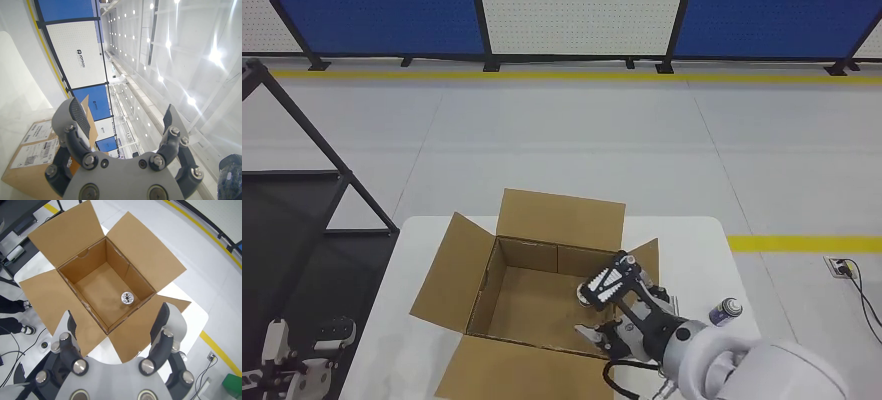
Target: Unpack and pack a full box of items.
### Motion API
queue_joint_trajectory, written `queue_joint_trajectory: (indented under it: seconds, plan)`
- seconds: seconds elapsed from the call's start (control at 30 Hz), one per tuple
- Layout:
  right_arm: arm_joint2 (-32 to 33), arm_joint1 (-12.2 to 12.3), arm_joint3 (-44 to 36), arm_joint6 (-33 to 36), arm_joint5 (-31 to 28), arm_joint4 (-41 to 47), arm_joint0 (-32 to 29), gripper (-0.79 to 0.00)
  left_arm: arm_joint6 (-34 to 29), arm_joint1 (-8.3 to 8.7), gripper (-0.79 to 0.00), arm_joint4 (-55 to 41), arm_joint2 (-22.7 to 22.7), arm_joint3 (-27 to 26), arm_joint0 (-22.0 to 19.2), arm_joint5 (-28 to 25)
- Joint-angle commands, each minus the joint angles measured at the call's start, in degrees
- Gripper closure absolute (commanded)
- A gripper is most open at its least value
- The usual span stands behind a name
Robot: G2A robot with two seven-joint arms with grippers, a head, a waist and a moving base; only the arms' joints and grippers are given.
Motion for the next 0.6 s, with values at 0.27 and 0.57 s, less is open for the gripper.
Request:
queue_joint_trajectory:
  seconds: [0.27, 0.57]
  plan:
    - [0.0, 0.0, 0.2, 0.0, 0.0, 0.0, 0.0, -0.785, 0.0, 0.00, -0.785, 0.0, 0.0, 0.0, 0.0, 0.0]
    - [-3.6, -0.3, 8.5, -4.1, -3.1, 4.5, 2.5, -0.785, 0.0, 0.00, -0.785, 0.0, 0.0, 0.0, 0.0, 0.0]
